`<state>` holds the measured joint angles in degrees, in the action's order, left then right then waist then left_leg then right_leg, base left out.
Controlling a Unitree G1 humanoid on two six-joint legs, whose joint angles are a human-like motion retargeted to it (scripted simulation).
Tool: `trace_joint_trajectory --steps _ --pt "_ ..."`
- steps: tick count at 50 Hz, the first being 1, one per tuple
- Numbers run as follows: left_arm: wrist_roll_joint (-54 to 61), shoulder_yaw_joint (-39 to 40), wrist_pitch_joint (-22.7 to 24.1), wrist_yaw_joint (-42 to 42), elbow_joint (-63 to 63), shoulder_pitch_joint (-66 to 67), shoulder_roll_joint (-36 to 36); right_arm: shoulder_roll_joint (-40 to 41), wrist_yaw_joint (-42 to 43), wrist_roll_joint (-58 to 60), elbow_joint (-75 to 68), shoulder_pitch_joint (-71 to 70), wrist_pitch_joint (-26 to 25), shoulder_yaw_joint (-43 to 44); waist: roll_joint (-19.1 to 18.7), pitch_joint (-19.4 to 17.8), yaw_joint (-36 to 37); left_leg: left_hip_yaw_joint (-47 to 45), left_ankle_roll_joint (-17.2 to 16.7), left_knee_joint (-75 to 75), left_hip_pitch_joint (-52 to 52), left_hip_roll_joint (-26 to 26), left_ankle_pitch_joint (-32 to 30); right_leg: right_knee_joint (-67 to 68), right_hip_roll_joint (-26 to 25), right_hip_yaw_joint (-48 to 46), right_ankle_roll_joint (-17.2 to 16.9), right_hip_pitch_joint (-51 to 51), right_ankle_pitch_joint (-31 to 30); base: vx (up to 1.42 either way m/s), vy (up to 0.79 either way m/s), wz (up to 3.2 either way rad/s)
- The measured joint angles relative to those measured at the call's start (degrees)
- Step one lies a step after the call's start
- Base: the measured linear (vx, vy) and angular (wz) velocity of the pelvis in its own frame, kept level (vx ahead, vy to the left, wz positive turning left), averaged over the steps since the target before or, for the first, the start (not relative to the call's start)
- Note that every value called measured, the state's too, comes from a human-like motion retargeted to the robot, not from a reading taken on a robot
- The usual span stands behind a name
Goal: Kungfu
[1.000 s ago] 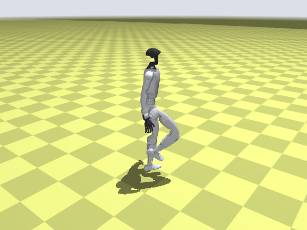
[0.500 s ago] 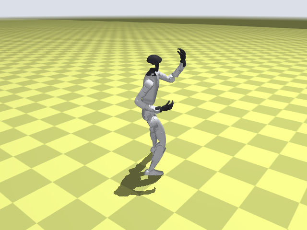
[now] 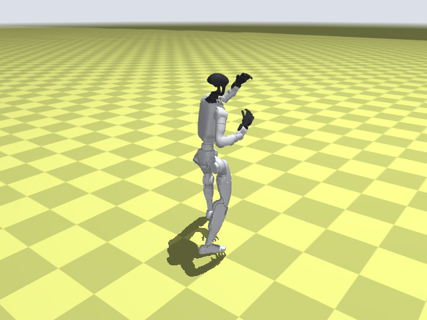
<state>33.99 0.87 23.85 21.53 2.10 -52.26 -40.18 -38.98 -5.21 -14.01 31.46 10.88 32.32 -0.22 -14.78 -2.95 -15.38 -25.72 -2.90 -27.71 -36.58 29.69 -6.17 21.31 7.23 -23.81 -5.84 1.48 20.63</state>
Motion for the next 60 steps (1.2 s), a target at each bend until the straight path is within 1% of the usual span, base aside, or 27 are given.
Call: trace_joint_trajectory --steps 4,7,8,10,12,13,14,15,17,20,22,27,31,35,38,41,42,45,47,50,52,53,55,56,57,58,60 --pt "-20.53 0.43 7.5 -13.11 5.0 -11.07 -5.49 -1.0 7.42 7.82 -8.81 -27.69 -0.23 -9.79 1.06 0.8 0.93 6.0 2.15 -0.6 -2.88 -10.71 -0.8 -5.37 -4.64 6.69 0.73 -10.74 -1.86 0.12 0.17 4.35" --pt "-28.47 -1.15 8.51 -11.18 10.32 -21.77 -4.57 -3.59 2.52 17.78 -28.14 -50.29 3.35 -5.43 3.52 2.8 7.92 12.52 4.19 -3.53 -6.38 -20.14 -0.92 -6.82 -8.07 17.77 0.52 -15.65 -0.28 0.15 0.03 3.49" --pt "-29.84 -2.06 7.53 -9.67 11.57 -24.51 -3.09 -3.03 4.87 27.27 -39.37 -56.89 5.67 -4.88 5.14 4.12 11.72 13.12 4.55 -5.12 -8.01 -21.85 -0.67 -7.45 -7.94 18.46 -0.17 -16.66 0.89 0.17 -0.25 1.85" --pt "-31.07 -5.26 6.39 -8.52 12.97 -28.36 -1.16 0.26 21.06 54.72 -69.0 -69.17 6.18 -6.5 9.15 8.19 19.88 13.27 4.35 -9.01 -12.06 -22.58 1.08 -8.24 -6.57 16.37 -0.85 -16.52 3.35 0.29 -0.39 0.55" --pt "-32.86 -7.05 6.93 -10.26 12.69 -29.71 -0.55 1.87 31.81 69.87 -100.51 -80.85 -14.51 -10.05 12.25 11.15 26.32 13.97 3.62 -11.52 -15.04 -21.66 3.08 -7.81 -6.08 13.39 1.14 -15.31 4.99 0.32 -0.33 0.06" --pt "-35.1 -6.78 7.49 -12.16 12.31 -30.74 -0.61 0.86 25.96 72.28 -113.31 -86.47 -26.95 -11.73 13.03 10.58 27.97 15.23 2.98 -11.97 -15.66 -22.05 3.33 -7.41 -6.63 12.46 2.07 -15.29 5.55 0.1 -0.28 0.74" --pt "-36.97 -6.44 8.0 -13.59 11.8 -31.54 -0.68 0.41 22.81 74.2 -120.61 -89.52 -32.12 -11.6 14.0 9.71 28.66 16.05 2.81 -12.06 -16.05 -23.19 3.22 -7.47 -6.84 11.7 2.03 -15.59 5.49 0.01 -0.27 1.23" --pt "-38.65 -6.05 8.48 -14.8 11.21 -32.22 -0.74 0.23 21.0 75.87 -125.16 -91.28 -33.67 -10.57 15.06 8.7 28.86 16.66 2.88 -11.97 -16.31 -24.71 2.94 -7.76 -6.88 11.01 1.5 -16.04 5.11 0.07 -0.26 1.28" --pt "-40.06 -6.29 8.45 -16.0 10.35 -31.93 -2.5 -0.15 23.28 76.24 -124.14 -92.2 -28.14 -10.95 16.49 8.08 27.17 17.02 3.47 -11.47 -16.15 -26.56 2.3 -7.96 -6.84 10.08 -0.26 -16.64 3.58 0.16 -0.21 0.91" --pt "-40.96 -4.99 8.21 -17.3 9.77 -29.01 -4.41 1.52 38.59 82.55 -122.58 -92.09 -22.79 -9.76 16.67 8.85 26.57 15.81 4.09 -12.31 -16.26 -25.98 2.77 -7.61 -6.36 9.17 -2.78 -16.21 0.63 0.26 -0.01 -0.02" --pt "-39.82 -4.67 8.01 -17.37 9.48 -27.87 -5.72 3.09 39.78 84.61 -122.15 -92.85 -17.31 -9.64 16.64 9.05 26.04 14.19 5.21 -13.45 -16.87 -24.71 3.3 -8.1 -5.5 8.6 -4.6 -16.0 -1.51 0.15 0.01 -0.37" --pt "-41.79 -4.32 7.78 -19.7 6.95 -25.19 -6.15 4.42 35.25 77.91 -116.31 -91.75 -18.25 -7.66 17.1 8.8 24.54 9.93 9.16 -15.09 -17.21 -24.1 3.59 -8.7 -4.99 10.7 -7.45 -15.63 -6.55 0.19 0.0 -0.04" --pt "-42.3 -4.7 5.72 -24.16 3.17 -20.06 -4.93 7.12 34.61 72.13 -113.4 -90.41 -16.03 -5.23 17.18 9.09 24.49 8.67 8.43 -14.83 -16.03 -23.44 6.23 -10.16 -3.88 10.95 -8.88 -15.69 -11.56 0.22 0.03 -0.33" --pt "-36.64 -8.98 5.93 -24.7 -3.36 -11.57 -0.85 11.54 27.84 50.35 -112.93 -88.87 -15.43 -0.72 16.53 9.43 24.91 10.94 5.05 -13.25 -14.34 -22.08 8.86 -12.29 -6.56 11.95 -9.16 -15.77 -20.99 0.23 -0.09 -0.25" --pt "-36.67 -12.81 6.9 -24.35 -8.11 -3.95 1.97 15.53 12.8 27.77 -112.02 -87.22 -16.32 3.19 16.07 9.58 24.79 12.6 3.33 -11.65 -11.56 -21.22 10.7 -11.09 -8.16 12.79 -9.16 -15.24 -30.87 0.32 -0.11 -0.16" --pt "-39.89 -16.85 7.69 -26.47 -10.2 2.73 4.54 19.42 -4.55 1.72 -107.15 -83.81 -21.95 4.63 14.5 9.26 21.68 13.12 4.18 -5.72 -4.47 -24.29 11.07 -5.51 -6.33 12.14 -9.16 -14.85 -38.37 0.47 0.22 0.49" --pt "-41.61 -17.8 8.21 -27.14 -10.1 4.73 5.26 21.13 -9.7 -6.46 -104.1 -81.72 -25.22 4.83 13.9 8.73 19.82 13.17 4.71 -2.91 -0.77 -26.18 11.07 -2.15 -5.56 12.97 -8.68 -14.49 -38.33 0.43 0.35 0.97" --pt "-51.29 -17.3 10.37 -28.76 -6.88 8.34 5.66 27.01 -23.67 -24.87 -91.56 -73.42 -35.54 3.53 10.76 6.08 13.57 16.15 4.47 3.36 8.58 -26.55 10.47 9.64 -13.45 21.89 -6.15 -8.21 -27.61 0.38 0.01 0.63" --pt "-63.67 -11.28 10.5 -33.64 -1.04 8.01 3.65 28.81 -30.83 -29.34 -80.94 -63.95 -38.33 0.37 8.75 4.72 8.22 17.88 3.41 7.42 14.11 -25.75 10.29 13.28 -17.58 23.62 -6.06 -1.84 -20.92 0.34 -0.05 0.5" --pt "-87.06 -3.41 8.25 -53.23 22.92 -0.4 2.33 30.73 -27.47 -26.39 -59.93 -40.9 -37.98 -5.83 7.05 1.57 -0.22 20.06 1.95 14.19 23.47 -26.28 9.32 12.03 -17.03 19.2 -1.33 7.97 -18.29 0.34 0.08 0.74" --pt "-94.22 -2.6 -0.04 -64.28 51.9 -11.55 2.71 30.25 -26.09 -26.0 -48.13 -21.96 -32.3 -7.37 7.13 -1.93 -5.13 20.47 0.87 17.71 29.5 -26.93 9.1 7.09 -15.89 17.75 2.63 13.88 -20.72 0.31 0.09 0.69" --pt "-95.79 -1.12 -6.0 -62.68 65.76 -17.26 2.79 30.4 -27.0 -26.88 -43.08 -12.14 -29.89 -7.14 7.4 -3.78 -8.43 21.17 0.49 18.6 31.5 -27.42 9.12 3.38 -15.67 18.09 3.83 16.81 -23.59 0.27 0.03 0.95" --pt "-89.48 -9.03 -15.12 -38.57 82.05 -25.99 -6.52 28.04 -29.91 -33.68 -33.5 7.86 -29.48 -3.98 8.08 -8.05 -16.37 23.5 0.03 19.41 35.19 -28.32 9.47 -5.29 -13.99 18.71 4.14 21.65 -30.99 0.28 -0.03 1.3" --pt "-85.23 -11.44 -21.62 -32.23 82.51 -26.4 -11.83 27.51 -31.89 -37.6 -30.92 16.3 -30.64 -0.82 8.94 -9.81 -20.61 24.22 0.36 19.8 37.1 -28.94 9.67 -9.4 -12.23 18.32 2.02 23.75 -33.41 0.26 -0.06 1.29" --pt "-82.12 -12.33 -25.07 -29.85 82.43 -26.38 -16.48 27.43 -32.91 -41.08 -28.73 24.42 -31.63 2.24 10.26 -11.51 -24.43 24.65 1.11 20.18 39.22 -29.5 9.82 -13.48 -10.82 18.55 -0.28 25.9 -34.85 0.17 -0.07 0.89" --pt "-81.27 -10.19 -22.41 -35.4 81.26 -25.48 -19.83 28.23 -32.02 -43.68 -27.31 31.89 -32.26 5.08 12.49 -13.11 -27.44 24.51 2.67 20.58 41.79 -29.94 9.88 -17.49 -10.12 20.02 -2.94 28.16 -34.37 0.12 -0.13 0.36" --pt "-79.8 -8.9 -12.02 -43.4 78.89 -22.84 -23.39 28.69 -27.93 -46.17 -25.86 39.93 -29.23 9.23 14.39 -14.3 -29.38 24.1 5.08 21.05 44.62 -29.91 9.8 -22.25 -10.65 21.28 -3.56 31.37 -31.82 0.1 -0.22 -0.33"
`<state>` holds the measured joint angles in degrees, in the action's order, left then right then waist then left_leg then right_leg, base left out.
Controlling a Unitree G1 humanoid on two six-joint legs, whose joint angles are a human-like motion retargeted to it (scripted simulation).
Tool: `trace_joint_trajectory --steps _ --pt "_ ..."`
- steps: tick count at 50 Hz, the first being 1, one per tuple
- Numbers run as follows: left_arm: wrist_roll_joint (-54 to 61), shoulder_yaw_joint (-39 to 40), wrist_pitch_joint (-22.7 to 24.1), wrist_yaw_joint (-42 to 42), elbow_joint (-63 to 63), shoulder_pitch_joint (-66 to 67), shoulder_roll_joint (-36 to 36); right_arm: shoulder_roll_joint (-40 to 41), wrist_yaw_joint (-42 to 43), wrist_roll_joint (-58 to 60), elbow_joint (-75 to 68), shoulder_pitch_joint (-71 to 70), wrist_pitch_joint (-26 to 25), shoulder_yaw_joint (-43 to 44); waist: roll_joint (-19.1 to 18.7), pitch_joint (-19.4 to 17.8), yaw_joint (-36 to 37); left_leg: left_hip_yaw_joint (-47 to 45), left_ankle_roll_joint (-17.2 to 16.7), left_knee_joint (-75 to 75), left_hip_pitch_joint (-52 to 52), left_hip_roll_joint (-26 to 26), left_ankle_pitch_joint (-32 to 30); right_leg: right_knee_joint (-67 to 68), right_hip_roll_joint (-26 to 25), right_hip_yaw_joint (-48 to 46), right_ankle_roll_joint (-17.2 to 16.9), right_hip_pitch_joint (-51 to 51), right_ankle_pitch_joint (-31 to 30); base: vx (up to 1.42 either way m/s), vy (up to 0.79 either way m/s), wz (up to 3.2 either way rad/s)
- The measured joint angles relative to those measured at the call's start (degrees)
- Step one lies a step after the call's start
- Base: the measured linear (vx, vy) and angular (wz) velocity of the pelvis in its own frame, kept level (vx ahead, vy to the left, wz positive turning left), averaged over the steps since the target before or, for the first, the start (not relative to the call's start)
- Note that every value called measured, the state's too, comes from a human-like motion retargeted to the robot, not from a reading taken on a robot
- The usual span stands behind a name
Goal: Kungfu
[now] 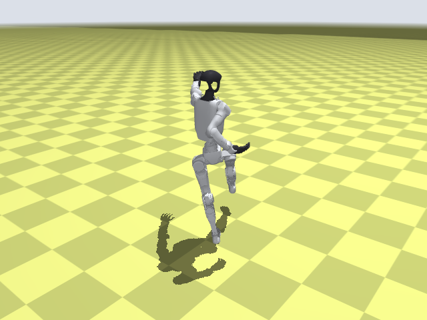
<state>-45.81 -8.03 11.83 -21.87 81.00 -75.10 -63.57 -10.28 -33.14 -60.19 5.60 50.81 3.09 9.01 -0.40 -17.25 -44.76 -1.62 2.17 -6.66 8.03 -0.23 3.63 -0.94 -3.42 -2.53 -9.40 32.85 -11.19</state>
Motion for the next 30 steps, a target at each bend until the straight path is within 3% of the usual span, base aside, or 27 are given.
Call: trace_joint_trajectory --steps 2,3,5,8,10,15,17,20,22,23,25,26,27,28,30 --pt "-3.38 -0.3 11.15 -9.12 -1.54 2.49 -0.33 0.07 7.18 2.89 0.93 4.48 9.88 4.02 -0.58 0.78 2.5 -2.47 1.48 0.2 1.12 0.98 0.49 -1.97 -0.86 -4.61 2.6 3.49 4.08 0.18 -0.31 -0.8" --pt "-4.47 -0.15 11.16 -12.54 -1.54 3.22 0.95 -0.21 10.41 6.15 1.52 5.33 14.47 5.29 -0.87 1.57 3.92 -3.2 2.13 0.15 1.42 0.94 0.81 -1.48 -0.71 -6.55 2.48 4.76 6.15 0.17 -0.26 -0.42" --pt "-7.19 0.2 8.92 -11.0 -1.33 3.88 3.37 -1.53 12.75 12.53 3.43 4.47 19.27 6.21 -0.96 2.63 4.5 -2.85 3.97 -0.63 1.2 0.37 1.42 0.92 1.33 -9.42 1.85 6.16 6.09 0.09 -0.14 0.23" --pt "-7.97 1.78 4.17 -6.01 -2.22 6.16 5.47 -4.64 9.12 16.52 7.2 -0.88 15.95 3.63 -1.67 3.01 3.84 -1.96 5.16 -1.72 0.26 0.01 1.01 4.88 1.17 -2.16 4.41 4.99 1.44 0.09 0.08 0.36" --pt "-8.0 2.52 3.65 -4.82 -5.99 9.01 6.57 -7.92 8.69 17.24 10.16 -5.7 14.08 1.27 -2.62 3.58 4.32 -1.16 4.76 -2.01 -0.73 -0.52 0.58 6.64 1.02 2.57 4.64 2.22 0.03 0.11 0.17 0.12" --pt "6.9 6.46 5.24 1.41 -33.65 27.02 9.8 -14.0 22.72 32.51 16.13 -25.49 21.59 -7.53 -6.07 9.43 12.56 -0.55 2.24 -3.78 -8.27 -1.8 -0.4 11.85 3.97 -0.87 5.06 -8.78 7.82 0.07 0.06 -0.25" --pt "18.78 8.15 5.65 8.38 -47.26 36.63 13.19 -15.44 29.68 38.66 16.21 -38.41 21.58 -10.32 -6.22 12.6 17.51 -0.58 1.4 -5.77 -12.61 -2.25 0.11 15.34 4.52 -1.35 5.77 -14.45 11.76 -0.07 -0.03 -0.33" --pt "42.43 9.66 9.81 23.56 -63.65 54.13 22.82 -18.22 38.45 44.01 12.02 -62.94 19.62 -11.41 -5.25 17.12 25.26 -1.2 -0.21 -12.2 -21.8 -1.91 0.88 19.68 4.96 -1.81 5.81 -23.84 17.11 -0.17 -0.14 -0.45" --pt "64.02 8.04 10.37 43.06 -67.91 67.81 30.77 -20.1 38.15 49.23 3.18 -80.92 19.16 -11.04 -3.53 19.1 30.4 -2.25 -0.42 -17.78 -28.29 -2.55 2.47 20.37 5.99 -4.43 6.67 -30.91 19.08 -0.28 -0.17 -0.26" --pt "73.92 5.35 7.85 53.64 -68.14 74.94 35.04 -21.34 35.87 52.86 -3.6 -89.58 20.27 -10.07 -2.99 19.55 32.87 -2.4 -0.44 -20.42 -31.12 -2.92 3.48 19.6 6.71 -7.5 7.32 -34.95 19.35 -0.33 -0.16 0.03" --pt "88.82 -0.75 -4.57 70.77 -65.43 87.29 42.24 -24.41 34.32 63.02 -22.2 -105.64 22.64 -10.37 -1.32 20.39 38.24 -3.12 -0.26 -27.1 -37.42 -3.24 6.22 16.84 6.96 -11.59 8.34 -42.17 17.73 -0.36 -0.25 -0.06" --pt "95.98 -1.39 -11.02 73.59 -64.89 93.19 43.88 -25.47 36.74 70.26 -35.29 -113.66 22.99 -12.02 0.12 20.62 41.24 -4.33 0.55 -31.03 -41.04 -2.72 8.97 15.33 5.75 -9.82 8.43 -44.27 14.93 -0.42 -0.39 -0.49" --pt "102.35 -1.79 -15.17 73.98 -64.15 98.67 46.02 -26.76 39.05 77.39 -47.71 -120.82 21.37 -13.22 1.9 20.78 44.09 -5.33 1.08 -34.27 -44.44 -2.3 11.11 13.74 4.58 -8.05 7.59 -46.05 12.94 -0.47 -0.48 -0.63" --pt "107.12 -1.7 -14.77 69.48 -63.0 103.3 49.2 -28.49 41.17 84.32 -58.78 -126.26 15.83 -13.54 4.35 20.8 46.65 -5.91 1.04 -36.12 -47.39 -2.06 12.03 11.97 3.5 -6.29 4.87 -47.18 12.59 -0.44 -0.49 -0.29" --pt "111.13 1.14 -7.52 58.69 -63.15 108.52 53.08 -34.29 36.91 94.59 -75.5 -135.25 -1.18 -16.95 8.7 20.85 49.83 -6.49 1.07 -40.84 -54.14 -2.59 13.07 8.92 4.49 -10.17 1.18 -48.04 18.7 -0.35 -0.43 0.09"
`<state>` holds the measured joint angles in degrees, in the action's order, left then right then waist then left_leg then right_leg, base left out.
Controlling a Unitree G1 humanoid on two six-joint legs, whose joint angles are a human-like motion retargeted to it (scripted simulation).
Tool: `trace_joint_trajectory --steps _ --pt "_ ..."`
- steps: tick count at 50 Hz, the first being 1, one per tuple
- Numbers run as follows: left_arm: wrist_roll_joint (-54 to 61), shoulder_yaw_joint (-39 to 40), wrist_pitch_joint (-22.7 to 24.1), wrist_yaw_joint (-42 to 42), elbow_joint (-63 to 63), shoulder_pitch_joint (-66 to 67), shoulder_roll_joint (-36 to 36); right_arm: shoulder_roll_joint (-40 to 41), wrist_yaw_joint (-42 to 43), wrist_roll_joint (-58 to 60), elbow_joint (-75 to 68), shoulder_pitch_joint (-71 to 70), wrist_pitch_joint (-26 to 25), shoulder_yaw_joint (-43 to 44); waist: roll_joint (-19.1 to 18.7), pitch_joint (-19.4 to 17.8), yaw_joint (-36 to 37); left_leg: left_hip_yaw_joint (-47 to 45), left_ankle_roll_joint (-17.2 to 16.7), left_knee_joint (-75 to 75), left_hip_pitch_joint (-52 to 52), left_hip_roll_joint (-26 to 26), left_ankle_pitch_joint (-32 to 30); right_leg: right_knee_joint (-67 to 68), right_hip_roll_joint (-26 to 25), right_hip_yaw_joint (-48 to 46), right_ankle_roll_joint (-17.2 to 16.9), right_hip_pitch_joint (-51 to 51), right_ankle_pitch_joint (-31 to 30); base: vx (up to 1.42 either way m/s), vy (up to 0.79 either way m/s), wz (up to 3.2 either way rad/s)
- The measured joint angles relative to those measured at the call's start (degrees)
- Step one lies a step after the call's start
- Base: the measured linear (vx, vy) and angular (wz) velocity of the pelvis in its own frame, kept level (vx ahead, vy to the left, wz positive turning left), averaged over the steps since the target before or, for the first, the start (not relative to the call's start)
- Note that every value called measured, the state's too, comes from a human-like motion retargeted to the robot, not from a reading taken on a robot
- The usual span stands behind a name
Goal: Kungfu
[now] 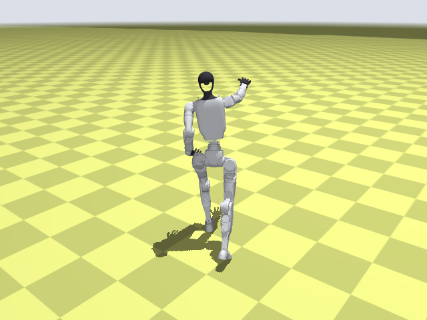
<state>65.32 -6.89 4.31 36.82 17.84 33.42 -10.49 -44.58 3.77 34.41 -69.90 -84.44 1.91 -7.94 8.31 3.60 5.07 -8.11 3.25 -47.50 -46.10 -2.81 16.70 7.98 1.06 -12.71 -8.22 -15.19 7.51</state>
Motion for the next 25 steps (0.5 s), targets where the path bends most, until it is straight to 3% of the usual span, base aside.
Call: trace_joint_trajectory --steps 2,3,5,8,10,13,15,18,21,22,25 --pt "-3.38 1.84 5.05 -3.93 -4.14 1.37 0.82 -0.83 -0.73 7.12 -5.8 -4.76 -5.92 0.09 0.61 -0.68 3.28 -0.02 0.11 -2.47 -3.9 1.51 0.43 -0.85 0.41 -3.72 2.53 1.23 5.83 -0.32 -0.29 -0.26" --pt "-5.9 2.27 5.39 -2.76 -6.41 1.29 1.01 -1.23 0.84 6.98 -5.95 -5.94 -4.43 0.23 0.44 -1.67 4.58 0.43 -0.05 -3.11 -4.75 2.49 0.45 -0.21 -0.53 -3.33 3.43 2.16 7.51 -0.34 -0.25 -0.16" --pt "-9.25 1.66 2.17 1.02 -8.57 0.52 0.37 -1.59 6.82 5.35 -2.65 -4.95 1.59 1.15 -0.43 -3.45 4.7 1.52 0.22 -4.1 -5.49 2.45 0.06 0.97 -2.1 -2.84 2.71 2.78 8.39 -0.27 -0.18 0.43" --pt "-9.15 1.52 -1.65 3.99 -9.85 -0.1 -2.21 1.24 20.62 8.4 0.73 -0.26 14.7 2.54 -1.65 -3.48 1.12 1.53 1.09 -3.76 -4.59 2.13 -1.69 0.73 -3.85 -2.77 0.47 1.86 6.23 0.06 -0.03 0.59" --pt "-10.01 3.37 -2.07 3.03 -11.29 -0.54 -3.9 3.42 26.83 8.68 1.25 2.6 18.42 2.28 -1.52 -2.48 -0.75 -0.67 2.15 -2.92 -3.76 3.28 -2.88 -0.03 -3.69 -2.97 -0.11 1.63 3.91 0.23 -0.01 0.0" --pt "-15.89 7.81 -2.39 -1.01 -12.11 -4.28 -6.71 5.71 22.43 2.31 4.48 7.61 15.83 3.06 -0.55 -1.19 -0.59 -6.38 3.56 -0.21 -1.17 5.81 -3.14 -1.14 -2.39 -3.42 -0.69 1.66 -1.68 0.19 -0.03 -0.38" --pt "-21.6 11.22 -2.18 -4.96 -10.88 -8.7 -9.24 6.76 16.49 -4.61 8.78 11.33 16.44 3.6 0.34 -0.64 0.58 -7.15 2.11 2.8 1.76 5.85 -2.14 -1.13 -1.0 -3.19 -2.57 1.65 -7.91 0.39 -0.04 -0.65" --pt "-35.69 14.94 2.79 -14.51 -2.47 -19.86 -11.84 10.43 5.1 -17.59 18.47 17.23 25.97 4.61 -0.57 0.02 0.29 -4.31 -1.62 8.71 7.34 5.93 -1.22 3.06 -0.67 -1.36 -6.51 3.45 -22.69 0.38 -0.01 -0.6" --pt "-48.37 15.2 10.07 -22.71 7.51 -30.86 -13.79 14.98 -2.27 -33.24 27.05 20.1 31.46 1.43 -5.03 0.13 -4.9 -1.77 -2.36 15.65 14.7 5.92 -2.29 12.56 -1.34 -1.42 -6.14 6.5 -31.91 0.47 0.18 0.25" --pt "-51.04 14.51 11.9 -24.55 11.01 -35.04 -14.63 17.0 -3.94 -38.89 30.43 20.76 32.39 -0.31 -6.77 0.0 -7.73 -0.62 -2.53 18.4 17.81 5.54 -2.86 16.68 -1.86 -1.01 -5.59 8.14 -32.49 0.58 0.22 0.96" --pt "-50.92 11.15 14.46 -24.98 22.18 -50.33 -15.03 22.08 -6.43 -52.07 41.84 21.98 33.65 -4.57 -10.86 -0.89 -14.53 3.51 -4.48 25.32 25.61 6.13 -4.75 25.74 -7.7 3.07 -5.02 15.44 -21.25 0.52 0.0 0.94"
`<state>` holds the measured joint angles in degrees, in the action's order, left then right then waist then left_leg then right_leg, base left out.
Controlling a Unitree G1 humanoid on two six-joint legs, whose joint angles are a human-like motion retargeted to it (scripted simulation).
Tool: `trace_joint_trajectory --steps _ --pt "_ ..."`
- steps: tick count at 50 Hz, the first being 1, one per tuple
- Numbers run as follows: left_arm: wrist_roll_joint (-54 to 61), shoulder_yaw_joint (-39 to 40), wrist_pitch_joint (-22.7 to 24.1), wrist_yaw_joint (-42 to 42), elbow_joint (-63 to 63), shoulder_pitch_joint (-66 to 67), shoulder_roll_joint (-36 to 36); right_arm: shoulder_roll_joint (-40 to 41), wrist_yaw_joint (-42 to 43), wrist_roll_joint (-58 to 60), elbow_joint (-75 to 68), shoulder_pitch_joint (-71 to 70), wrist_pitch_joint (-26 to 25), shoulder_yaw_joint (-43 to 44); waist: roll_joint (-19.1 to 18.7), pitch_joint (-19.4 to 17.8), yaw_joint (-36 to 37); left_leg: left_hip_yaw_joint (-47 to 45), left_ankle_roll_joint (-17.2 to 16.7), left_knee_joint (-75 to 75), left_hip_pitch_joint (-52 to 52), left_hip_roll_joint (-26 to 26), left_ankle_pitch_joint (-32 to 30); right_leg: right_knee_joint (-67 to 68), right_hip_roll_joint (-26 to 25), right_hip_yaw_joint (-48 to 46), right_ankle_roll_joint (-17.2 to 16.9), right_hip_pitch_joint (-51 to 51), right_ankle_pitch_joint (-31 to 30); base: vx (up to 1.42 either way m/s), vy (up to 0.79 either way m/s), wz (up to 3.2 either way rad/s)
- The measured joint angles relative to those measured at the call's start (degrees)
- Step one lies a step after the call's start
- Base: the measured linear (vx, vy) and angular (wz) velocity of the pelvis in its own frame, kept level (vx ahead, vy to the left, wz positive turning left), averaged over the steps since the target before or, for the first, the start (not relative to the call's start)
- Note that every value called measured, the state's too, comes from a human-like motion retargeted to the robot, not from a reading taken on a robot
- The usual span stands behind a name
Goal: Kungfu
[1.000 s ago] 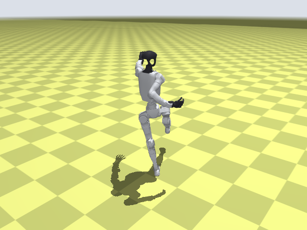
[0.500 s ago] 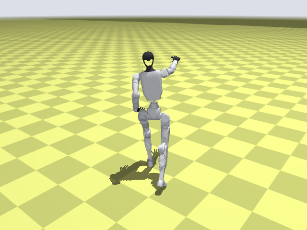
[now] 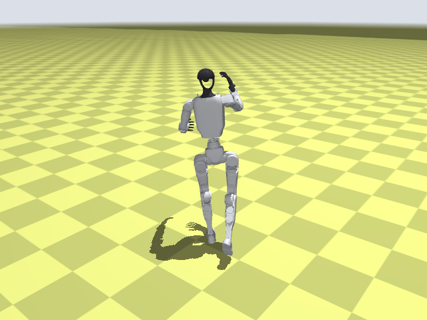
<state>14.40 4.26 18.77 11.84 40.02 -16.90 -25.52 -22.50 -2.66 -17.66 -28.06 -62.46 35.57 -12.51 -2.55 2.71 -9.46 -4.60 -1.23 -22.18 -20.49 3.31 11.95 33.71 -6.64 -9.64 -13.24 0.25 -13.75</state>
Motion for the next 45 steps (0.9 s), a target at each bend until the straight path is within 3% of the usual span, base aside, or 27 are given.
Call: trace_joint_trajectory --steps 3,7,12,17,20,22,23,24,25,27,28,30,31,32,35,37,39,40,42,45 --pt "4.4 -0.44 1.95 4.26 4.8 -14.68 2.93 3.11 -1.72 -8.95 11.03 -1.37 -0.73 -4.4 -1.41 -1.33 -6.27 4.6 -0.31 5.27 6.41 -1.19 -1.36 2.9 -3.2 1.37 0.14 8.06 7.25 0.42 -0.12 1.28" --pt "8.05 -4.71 8.32 2.61 0.31 -30.94 6.73 4.38 -7.58 -20.49 24.92 -6.43 -3.78 -10.53 -2.57 -3.64 -11.13 7.88 0.2 10.05 13.83 -3.12 -1.61 -0.35 0.85 -2.25 4.63 17.98 10.78 0.44 -0.07 0.9" --pt "13.65 -9.45 12.8 -1.19 -12.59 -42.92 10.81 6.2 -11.66 -24.3 33.9 -9.73 -6.36 -14.2 -2.01 -4.26 -15.84 11.21 1.67 13.43 22.9 -6.96 0.21 -14.07 5.48 -0.91 7.88 25.25 5.68 0.63 -0.19 0.84" --pt "10.45 -12.93 16.54 -8.3 -18.35 -48.91 14.09 2.45 -11.34 -27.29 38.29 -10.77 -8.6 -12.37 0.59 -4.81 -20.14 13.9 3.47 14.59 32.91 -8.42 2.7 -28.46 11.78 0.14 2.17 26.79 0.56 0.71 -0.45 1.16" --pt "7.36 -14.32 16.96 -10.29 -17.84 -48.31 13.14 1.66 -10.96 -27.15 37.3 -9.55 -8.73 -12.2 -0.31 -4.58 -22.58 15.1 2.74 13.71 36.73 -5.98 3.0 -33.04 13.25 -4.11 8.22 26.77 2.27 0.79 -0.62 0.89" --pt "5.28 -13.35 15.82 -10.79 -15.49 -45.27 13.27 1.66 -11.28 -26.93 36.08 -7.62 -8.86 -12.03 -0.27 -3.22 -23.84 14.51 1.73 12.01 38.65 -5.56 1.04 -32.83 14.65 -10.17 8.84 24.98 0.37 0.81 -0.72 0.55" --pt "4.52 -12.59 15.39 -10.61 -13.93 -43.22 13.31 1.72 -11.55 -26.66 35.57 -6.05 -9.36 -11.98 0.19 -2.45 -24.56 14.03 0.89 10.74 39.62 -5.67 -1.01 -31.84 15.2 -12.76 7.73 23.33 -0.75 0.84 -0.79 0.47" --pt "3.51 -11.91 14.95 -10.08 -11.91 -40.58 12.98 2.08 -11.8 -26.05 34.99 -3.77 -10.02 -12.15 0.09 -1.69 -25.34 13.13 -0.8 9.22 40.05 -4.78 -4.72 -30.47 14.6 -14.12 11.08 21.99 -1.47 0.84 -0.85 0.41" --pt "2.36 -11.27 14.49 -9.38 -9.65 -37.65 12.47 2.59 -12.04 -25.28 34.38 -1.12 -10.77 -12.42 -0.28 -0.95 -26.17 12.01 -2.92 7.57 40.23 -3.38 -9.27 -28.92 13.43 -14.87 16.65 20.8 -2.0 0.86 -0.9 0.02" --pt "-3.35 -8.59 12.6 -5.53 -3.15 -29.82 12.05 3.82 -14.88 -22.62 32.09 7.61 -12.06 -11.84 -1.16 3.09 -24.86 5.53 -9.34 0.38 37.2 -1.4 -24.09 -27.28 11.11 -14.78 21.87 20.89 1.47 0.9 -0.93 -0.58" --pt "-8.4 -6.06 11.65 -1.83 0.69 -25.34 12.92 3.83 -18.2 -20.81 30.63 14.04 -12.19 -10.04 -0.08 3.92 -22.92 1.84 -12.21 -6.48 35.42 -0.75 -30.03 -24.63 11.11 -11.67 20.71 20.57 3.55 0.85 -0.79 -0.96" --pt "-17.59 -4.16 9.33 1.42 6.81 -17.17 11.22 3.64 -24.31 -15.62 25.72 24.24 -12.12 -8.73 1.96 1.07 -21.09 -2.68 -13.77 -24.73 29.28 0.05 -41.95 -20.65 10.88 -6.09 18.64 18.09 7.2 0.64 -0.47 -0.98" --pt "-22.07 -3.29 7.69 2.67 9.31 -12.72 9.38 4.24 -26.41 -11.31 21.65 29.25 -14.02 -7.86 2.24 -0.23 -21.71 -0.16 -13.77 -33.3 24.65 -1.7 -41.95 -20.81 11.02 -8.6 18.43 15.18 8.55 0.43 -0.28 -0.63" --pt "-26.79 -1.96 6.33 3.9 11.53 -8.03 7.55 4.92 -28.43 -6.39 17.19 34.17 -16.03 -6.79 2.72 -1.13 -22.07 0.31 -12.28 -41.0 20.06 -2.31 -40.29 -21.26 11.01 -10.15 18.23 12.49 9.89 0.39 -0.34 -0.41" --pt "-41.86 5.58 5.39 5.77 15.48 8.31 3.28 5.75 -35.62 12.12 2.36 48.37 -21.2 -1.32 4.69 -2.09 -17.85 -10.67 -0.26 -59.21 6.27 5.55 -24.97 -23.42 8.41 -6.45 17.14 7.47 12.54 0.64 -0.58 -1.31" --pt "-49.95 7.63 4.38 3.84 17.78 19.29 3.02 3.75 -39.16 25.85 -4.47 58.82 -24.02 6.3 4.12 -1.88 -13.18 -13.31 4.09 -66.63 -4.87 10.43 -17.58 -24.58 5.58 -4.41 17.74 6.14 12.62 0.64 -0.43 -1.33" --pt "-55.23 9.0 2.26 1.73 20.16 28.82 4.13 3.2 -37.09 39.29 -9.95 68.42 -26.41 13.37 1.6 -1.75 -10.32 -13.28 6.13 -65.8 -16.26 13.36 -15.04 -26.28 1.48 -4.13 19.92 4.83 12.76 0.57 -0.23 -0.73" --pt "-56.6 9.71 1.51 1.3 21.17 32.97 4.95 3.62 -35.1 45.05 -12.23 72.59 -27.18 16.36 0.12 -2.22 -9.27 -12.59 6.33 -62.21 -20.97 14.06 -15.17 -27.19 -0.76 -4.02 21.09 3.95 12.87 0.51 -0.18 -1.51" --pt "-54.62 11.99 -0.78 1.43 21.89 39.81 6.84 2.92 -32.43 49.39 -13.91 78.98 -28.12 19.7 3.71 -4.6 -2.51 -25.33 12.06 -49.17 -24.99 15.24 -19.21 -25.84 0.33 2.66 23.35 1.56 13.43 0.38 -0.14 -2.45" --pt "-49.46 14.97 -1.77 4.14 20.63 49.55 9.76 3.88 -33.66 47.71 -12.95 90.72 -27.0 22.99 5.6 -7.92 2.76 -24.31 6.8 -15.54 -29.4 11.46 -37.75 -25.87 0.26 6.94 24.93 -2.82 14.18 0.28 -0.03 -1.72"
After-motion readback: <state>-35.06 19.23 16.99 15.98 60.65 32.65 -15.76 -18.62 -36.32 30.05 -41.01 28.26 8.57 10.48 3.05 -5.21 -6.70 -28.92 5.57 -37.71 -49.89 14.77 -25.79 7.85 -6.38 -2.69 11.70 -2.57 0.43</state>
